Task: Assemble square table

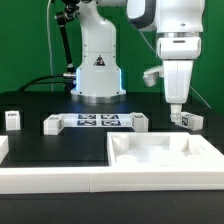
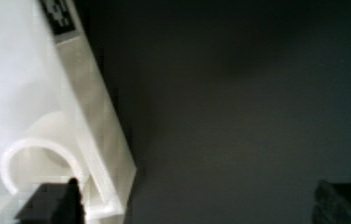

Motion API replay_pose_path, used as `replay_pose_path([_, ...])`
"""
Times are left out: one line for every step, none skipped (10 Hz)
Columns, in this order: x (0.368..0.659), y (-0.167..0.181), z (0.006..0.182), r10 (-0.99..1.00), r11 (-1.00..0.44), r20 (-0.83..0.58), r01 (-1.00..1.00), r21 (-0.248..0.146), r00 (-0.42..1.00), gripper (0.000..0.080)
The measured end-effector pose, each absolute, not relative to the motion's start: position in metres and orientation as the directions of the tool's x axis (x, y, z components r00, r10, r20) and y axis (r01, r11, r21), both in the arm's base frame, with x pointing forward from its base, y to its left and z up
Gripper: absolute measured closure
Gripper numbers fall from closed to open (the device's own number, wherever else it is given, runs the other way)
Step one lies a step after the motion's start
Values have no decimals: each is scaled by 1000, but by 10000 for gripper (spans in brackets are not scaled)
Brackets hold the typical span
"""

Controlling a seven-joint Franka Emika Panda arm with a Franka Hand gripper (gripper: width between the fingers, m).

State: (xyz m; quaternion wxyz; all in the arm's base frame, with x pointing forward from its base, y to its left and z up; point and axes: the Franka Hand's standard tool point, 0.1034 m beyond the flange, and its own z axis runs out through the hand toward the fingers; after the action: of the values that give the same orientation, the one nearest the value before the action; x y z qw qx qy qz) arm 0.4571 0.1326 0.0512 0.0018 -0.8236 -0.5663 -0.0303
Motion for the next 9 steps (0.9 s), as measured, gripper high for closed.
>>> replay_pose_path([451,135,49,873,-485,60,874,20,484,151])
replay_pose_path([442,140,46,819,-572,53,820,6,571,151])
replay_pose_path([438,145,45,731,-681,49,732,-10,681,151])
replay_pose_path([436,151,45,662,-749,47,663,-20,748,151])
replay_pose_path([436,150,45,656,-753,47,658,-21,753,151])
replay_pose_path([436,150,45,625,-779,47,627,-27,779,151])
replay_pose_path([436,151,45,628,-776,48,630,-27,777,151])
replay_pose_path([432,164,46,619,-784,59,621,-27,783,151])
replay_pose_path([427,179,46,613,-788,60,615,-30,788,151])
